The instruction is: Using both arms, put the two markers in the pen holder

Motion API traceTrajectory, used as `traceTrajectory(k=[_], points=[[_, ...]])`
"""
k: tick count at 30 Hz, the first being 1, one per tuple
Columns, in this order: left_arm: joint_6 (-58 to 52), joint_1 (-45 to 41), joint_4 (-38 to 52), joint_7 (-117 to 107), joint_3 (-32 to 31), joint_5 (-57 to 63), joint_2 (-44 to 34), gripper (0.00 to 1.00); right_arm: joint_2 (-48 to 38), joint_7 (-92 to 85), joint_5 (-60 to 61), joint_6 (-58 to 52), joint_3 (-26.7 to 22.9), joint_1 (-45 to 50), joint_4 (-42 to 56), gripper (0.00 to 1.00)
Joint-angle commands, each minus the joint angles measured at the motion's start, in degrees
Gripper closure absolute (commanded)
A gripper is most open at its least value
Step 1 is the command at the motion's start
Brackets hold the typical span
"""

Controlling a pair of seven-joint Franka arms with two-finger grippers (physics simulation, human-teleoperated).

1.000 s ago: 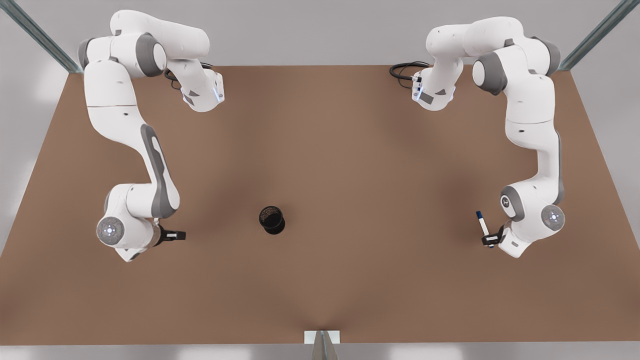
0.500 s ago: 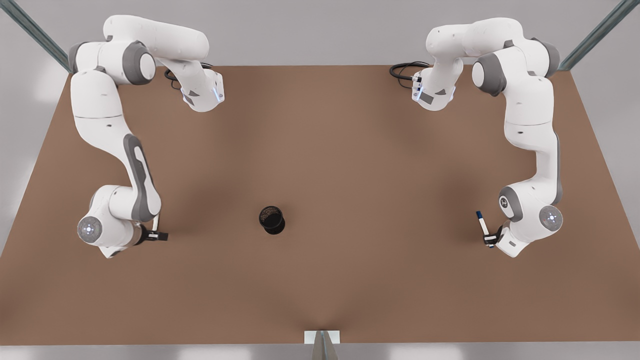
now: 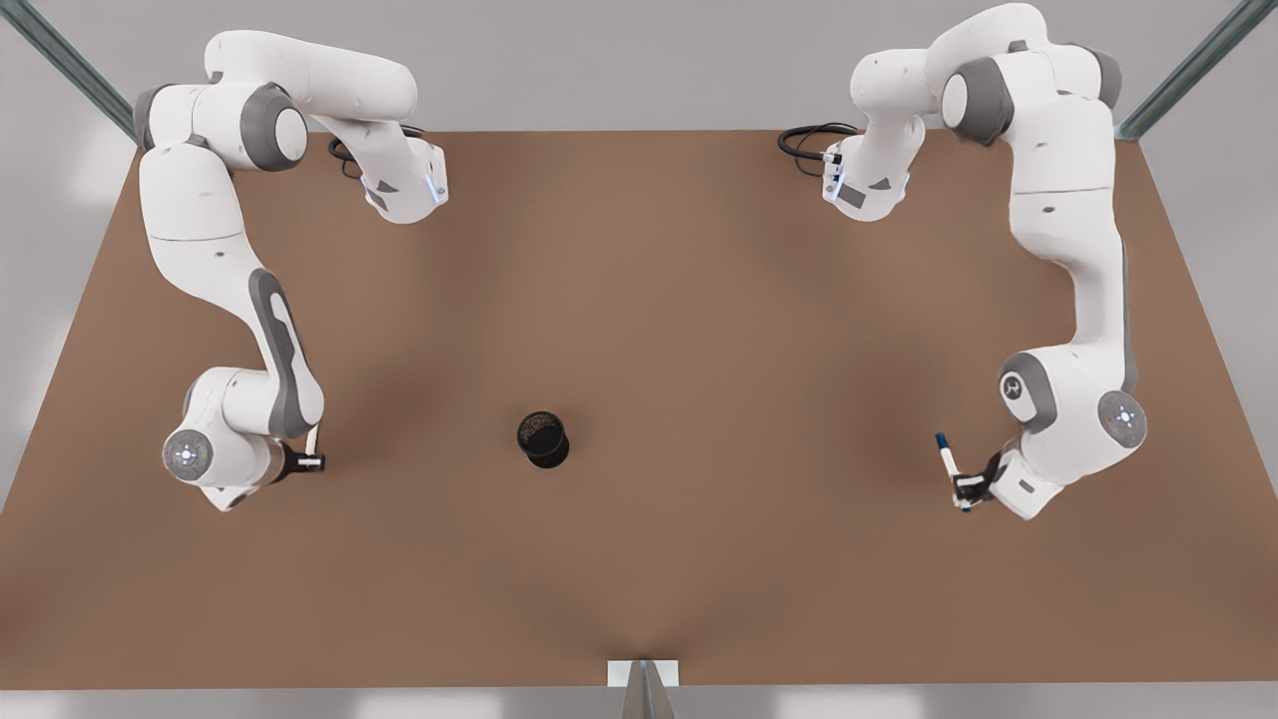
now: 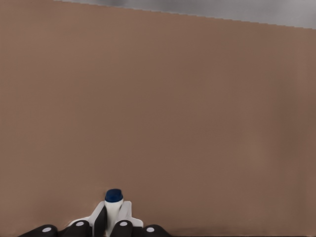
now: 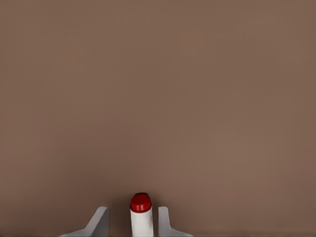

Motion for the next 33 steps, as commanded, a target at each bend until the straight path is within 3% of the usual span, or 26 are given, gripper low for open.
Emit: traceTrajectory(k=[1,5,7,9,10,14,16,22,28,33], points=[[-14.09,-0.08,0.13,2.65,-2.14,-7.29,-4.04,0.79,-0.13,-4.02,-0.10,0.06,0.00,0.00,-0.24,0.50],[-15.24,-1.31,2.59,1.59,-12.08,-14.59,-4.14,0.79,-0.13,-4.55,-0.01,0.06,0.09,-0.44,-0.32,0.64],[-3.47,-9.04,5.22,1.42,-12.08,-17.14,-1.33,0.79,-0.13,-4.55,-0.01,0.06,0.09,-0.44,-0.41,0.72],[2.42,-14.84,17.26,1.24,-12.17,-17.05,6.84,0.79,-0.21,-4.55,-0.01,-0.03,0.18,-0.44,-0.32,0.77],[8.48,-17.04,18.41,1.24,-12.26,-17.05,8.25,0.79,-0.30,-4.55,-0.01,-0.12,0.18,-0.35,-0.32,0.78],[29.31,-28.64,28.17,-8.86,-12.43,-16.97,16.34,0.79,-6.10,-4.37,-0.01,-2.84,2.20,0.18,0.38,0.79],[39.33,-30.23,30.54,-13.17,-15.77,-16.97,18.98,0.79,-9.53,-4.20,-0.10,-4.60,3.96,0.35,1.61,0.79],[47.42,-32.86,31.59,-22.05,-23.85,-16.97,22.93,0.79,-14.54,1.77,-0.10,-9.08,10.45,0.44,4.77,0.79],[54.98,-34.80,30.37,-21.35,-23.07,-10.11,27.94,0.79,-16.21,9.51,0.16,-12.95,17.84,0.26,9.34,0.79],[60.25,-38.75,29.67,-21.08,-19.90,-8.01,28.91,0.79,-16.74,11.35,0.34,-13.21,20.83,0.00,9.87,0.79]])
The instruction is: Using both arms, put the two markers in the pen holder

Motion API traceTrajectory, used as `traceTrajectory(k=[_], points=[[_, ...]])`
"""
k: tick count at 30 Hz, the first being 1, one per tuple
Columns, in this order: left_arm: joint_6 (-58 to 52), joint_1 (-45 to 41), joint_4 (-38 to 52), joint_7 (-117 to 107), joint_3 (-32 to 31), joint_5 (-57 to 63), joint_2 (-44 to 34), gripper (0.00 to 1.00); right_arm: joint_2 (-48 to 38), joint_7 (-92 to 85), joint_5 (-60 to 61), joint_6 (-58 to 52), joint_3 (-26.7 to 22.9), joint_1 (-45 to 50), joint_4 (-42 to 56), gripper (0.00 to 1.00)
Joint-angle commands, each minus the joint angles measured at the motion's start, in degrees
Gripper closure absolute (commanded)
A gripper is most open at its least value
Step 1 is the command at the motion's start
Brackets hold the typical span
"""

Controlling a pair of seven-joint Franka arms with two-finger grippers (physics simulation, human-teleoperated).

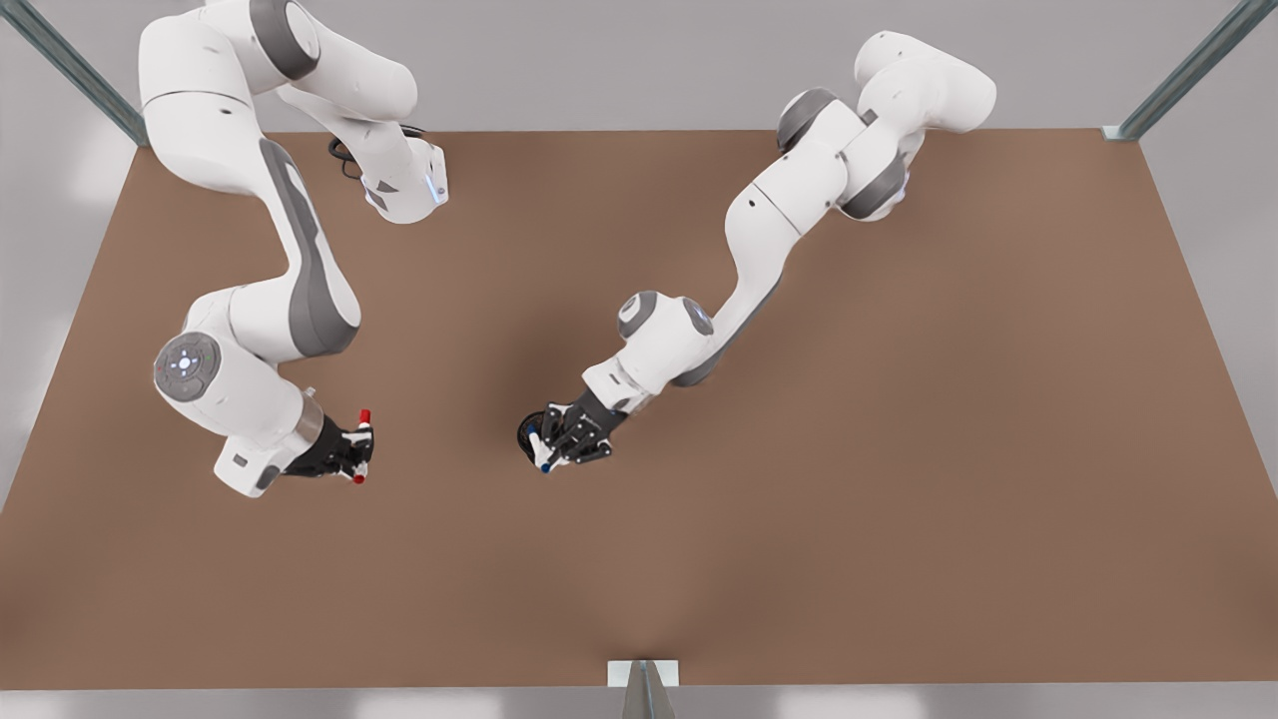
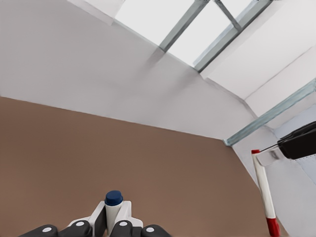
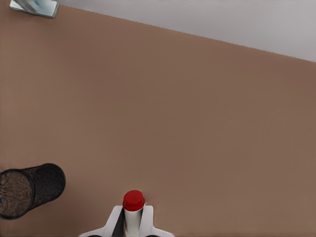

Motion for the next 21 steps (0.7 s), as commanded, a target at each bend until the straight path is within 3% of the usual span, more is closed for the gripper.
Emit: traceTrajectory(k=[1,7,12,14,15,17,19,20,21], points=[[9.54,-0.44,-1.75,-7.07,0.32,3.79,0.05,0.79,-0.25,10.90,-0.52,-2.33,0.53,0.12,0.37,0.79],[11.48,-1.58,-5.19,-2.85,0.49,4.76,0.05,0.79,-0.33,13.46,-0.61,-2.33,2.46,0.04,0.54,0.79],[15.09,-5.80,-8.18,2.06,6.65,4.67,0.22,0.79,-0.33,13.19,-0.61,-2.33,2.55,0.04,0.54,0.78],[15.09,-7.20,-9.32,8.83,9.10,4.58,-0.74,0.02,-0.33,13.02,-0.61,-2.24,2.55,0.04,0.54,0.78],[15.00,-10.10,-9.67,9.10,12.36,4.41,-0.74,0.00,-0.33,12.93,-0.61,-2.24,2.46,0.04,0.54,0.78],[10.71,-9.49,-9.76,8.84,12.27,1.69,-3.37,0.00,-0.33,13.28,-0.61,-2.24,2.55,0.04,0.54,0.78],[-11.87,-3.35,-9.85,6.91,12.27,-15.44,-11.81,0.00,-0.33,13.28,-0.61,-2.24,3.08,0.04,0.63,0.78],[-22.51,1.05,-15.02,1.64,14.20,-16.77,-17.96,0.00,-0.25,12.93,-0.61,-2.24,3.69,-0.05,1.07,0.78],[-41.30,1.59,-16.62,-4.95,23.33,-16.60,-23.32,0.00,-0.25,13.10,-0.70,-2.24,3.96,0.21,1.16,0.78]])
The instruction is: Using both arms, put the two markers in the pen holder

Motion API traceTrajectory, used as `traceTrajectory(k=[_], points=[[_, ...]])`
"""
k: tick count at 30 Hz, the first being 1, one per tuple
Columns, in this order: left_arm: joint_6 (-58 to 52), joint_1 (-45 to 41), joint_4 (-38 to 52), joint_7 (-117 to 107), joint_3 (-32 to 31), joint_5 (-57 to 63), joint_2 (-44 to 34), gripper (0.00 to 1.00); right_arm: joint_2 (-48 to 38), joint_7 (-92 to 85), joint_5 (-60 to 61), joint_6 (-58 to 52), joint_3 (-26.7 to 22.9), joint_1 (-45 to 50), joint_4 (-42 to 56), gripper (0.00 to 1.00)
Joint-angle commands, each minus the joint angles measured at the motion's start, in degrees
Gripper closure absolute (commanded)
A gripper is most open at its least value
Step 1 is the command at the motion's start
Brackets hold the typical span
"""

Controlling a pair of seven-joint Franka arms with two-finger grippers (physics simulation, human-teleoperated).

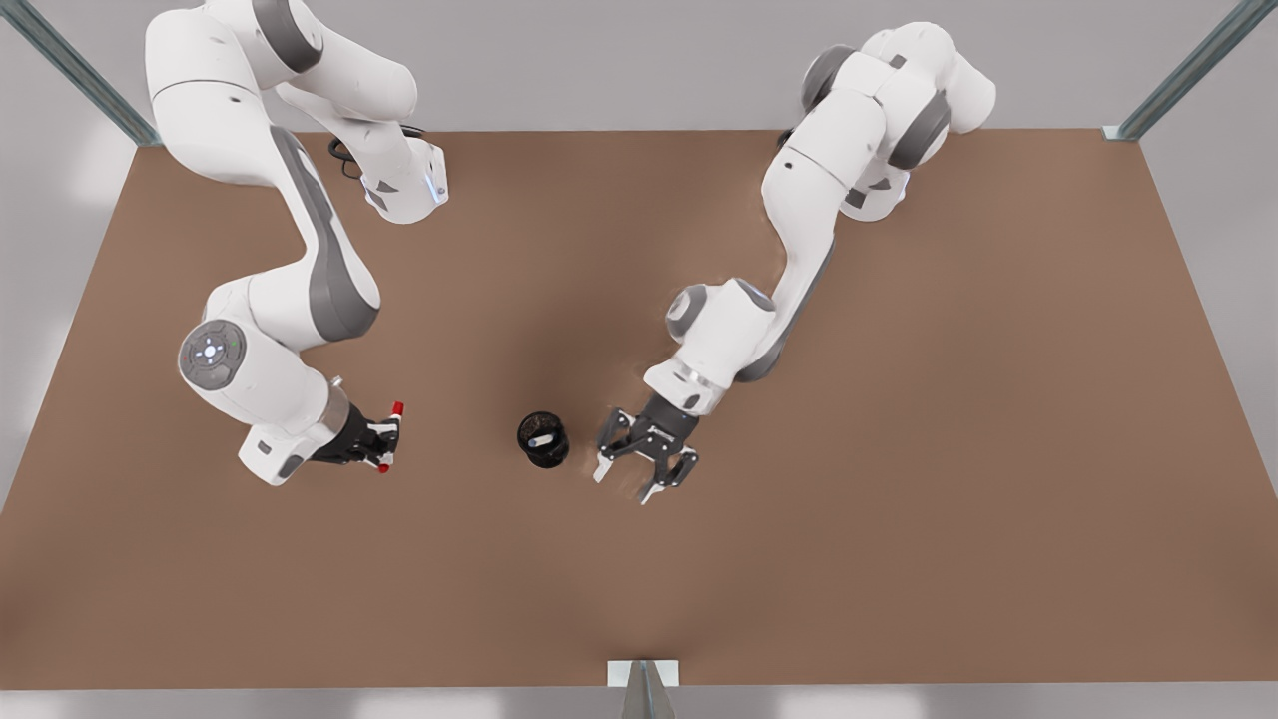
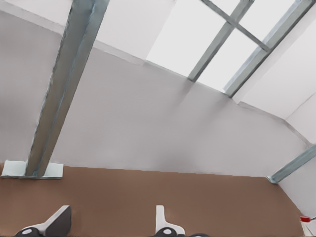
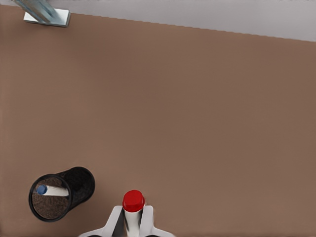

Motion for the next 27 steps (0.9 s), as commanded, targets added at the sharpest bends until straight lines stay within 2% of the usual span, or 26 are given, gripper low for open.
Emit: traceTrajectory(k=[1,2,3,4,5,6,8,10,16,23,27], points=[[-49.86,1.75,-0.84,-8.83,9.52,-4.86,-6.33,0.00,-0.05,5.09,-0.62,-0.27,1.09,0.16,0.22,0.78],[-71.27,1.76,2.57,-8.39,17.77,3.63,-8.53,0.00,0.04,5.36,-0.62,0.26,2.14,0.34,0.22,0.78],[-87.21,1.84,6.97,-4.63,22.87,15.33,-8.88,0.00,0.04,7.20,-0.80,0.52,3.99,0.43,0.31,0.78],[-92.51,1.84,7.42,3.72,25.97,17.20,-13.53,0.00,0.04,10.19,-0.89,0.61,4.25,3.23,0.31,0.78],[-95.50,6.40,7.33,4.18,22.30,19.40,-19.16,0.00,-0.05,12.39,-0.89,1.93,4.34,4.91,0.22,0.78],[-96.48,18.44,6.46,3.74,6.56,28.09,-24.87,0.00,0.12,13.62,-0.89,3.60,5.31,6.05,0.13,0.78],[-88.49,27.33,-4.35,4.35,-1.10,31.71,-33.05,0.00,1.35,14.94,-1.24,12.38,5.22,7.37,0.22,0.78],[-85.93,33.31,-4.53,4.18,-6.73,31.79,-32.70,0.00,4.08,15.20,-3.79,21.00,5.13,8.51,0.22,0.78],[-86.63,32.96,-3.30,4.00,-4.18,31.79,-28.13,0.00,8.38,16.26,-3.79,34.36,4.69,10.71,-2.94,0.77],[-87.25,32.43,-3.30,3.83,-4.27,31.71,-25.41,0.00,8.91,20.74,-8.36,39.19,4.52,12.20,-6.99,0.77],[-88.21,31.38,-3.48,3.83,-4.36,31.71,-25.41,0.00,6.28,20.65,-8.80,39.02,4.61,10.80,-10.77,0.77]])
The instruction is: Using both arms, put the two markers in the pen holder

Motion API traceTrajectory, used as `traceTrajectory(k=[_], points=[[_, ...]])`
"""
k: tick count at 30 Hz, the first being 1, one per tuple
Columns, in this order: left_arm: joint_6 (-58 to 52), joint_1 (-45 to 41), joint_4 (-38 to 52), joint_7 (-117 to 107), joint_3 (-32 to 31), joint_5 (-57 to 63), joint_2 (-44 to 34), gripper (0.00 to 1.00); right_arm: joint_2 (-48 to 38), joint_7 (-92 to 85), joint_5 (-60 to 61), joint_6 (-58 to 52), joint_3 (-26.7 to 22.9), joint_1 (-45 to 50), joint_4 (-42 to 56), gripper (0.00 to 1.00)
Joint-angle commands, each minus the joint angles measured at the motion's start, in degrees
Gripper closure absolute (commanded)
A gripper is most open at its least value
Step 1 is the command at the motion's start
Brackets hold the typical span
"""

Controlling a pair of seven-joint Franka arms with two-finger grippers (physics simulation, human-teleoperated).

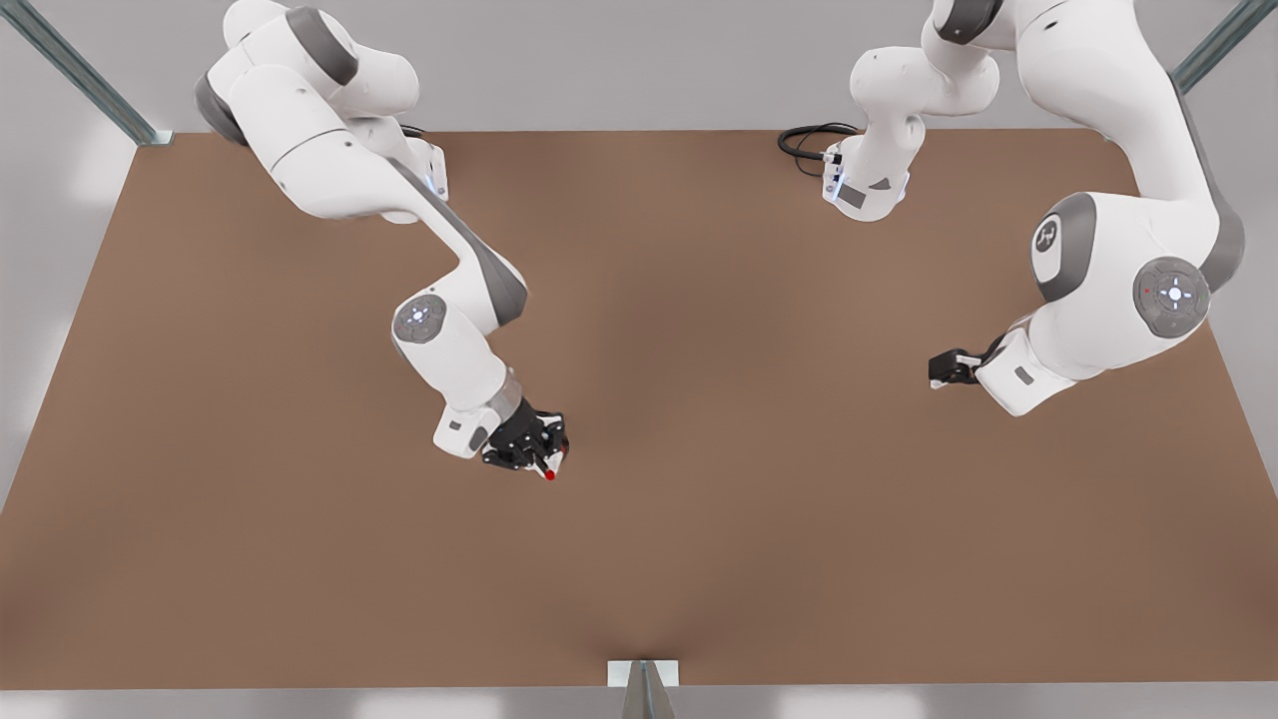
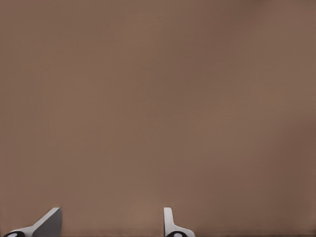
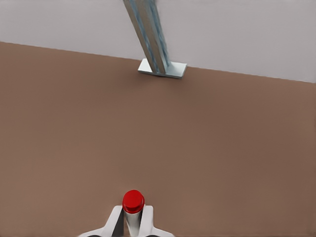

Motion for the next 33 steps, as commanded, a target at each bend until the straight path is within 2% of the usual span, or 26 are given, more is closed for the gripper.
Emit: traceTrajectory(k=[1,12,13,14,18,19,21,23,24,25,26,27,33], points=[[-2.69,-0.34,0.00,1.10,-0.02,0.06,-0.05,0.00,-0.80,8.52,-1.27,2.65,0.03,-0.29,-0.91,0.77],[-3.13,-0.34,-0.09,1.10,-0.02,0.06,0.30,0.00,-6.95,8.87,-1.27,6.70,0.55,-2.31,-12.07,0.75],[-3.22,-0.34,-0.09,1.10,-0.02,0.06,0.30,0.00,-7.22,8.87,-1.27,6.61,0.55,-2.31,-12.69,0.43],[-3.22,-0.34,-0.09,1.10,-0.02,0.06,0.30,0.00,-7.39,10.63,-1.27,6.61,0.55,-2.31,-13.04,0.00],[-3.22,-0.34,-0.18,1.10,-0.02,0.06,0.39,0.00,-7.74,10.46,-1.27,3.80,0.55,-2.31,-12.34,0.00],[-3.39,-0.34,-0.18,1.10,-0.02,0.06,0.39,0.00,-7.92,10.11,-1.36,-3.91,0.55,-2.31,-7.87,0.00],[-3.83,-0.43,0.00,1.10,-0.02,0.06,0.39,0.00,-10.29,7.03,-1.80,-31.50,0.99,-5.47,6.28,0.00],[-3.74,-1.92,0.44,1.54,-0.11,0.15,0.21,0.00,-16.61,0.44,-1.19,-43.65,1.26,-8.72,7.79,0.00],[-3.74,-2.62,0.52,1.54,-0.11,0.15,0.21,0.00,-17.59,-0.97,2.77,-50.66,1.26,-10.57,9.97,0.00],[-3.74,-2.62,1.49,1.54,-0.11,0.24,0.21,0.00,-18.64,-2.80,5.56,-57.80,-13.88,0.37,14.81,0.00],[-3.74,-2.62,1.75,1.54,-0.02,0.24,0.30,0.00,-20.05,-12.55,11.46,-58.78,-32.27,10.06,14.03,0.00],[-3.66,-2.62,1.75,1.54,-0.11,0.24,0.39,0.00,-20.23,-13.89,11.47,-58.61,-35.66,10.88,12.71,0.00],[-3.31,-2.71,2.11,1.28,-0.11,0.24,1.18,0.00,-18.82,-14.59,11.56,-54.04,-35.04,9.64,12.62,0.00]])
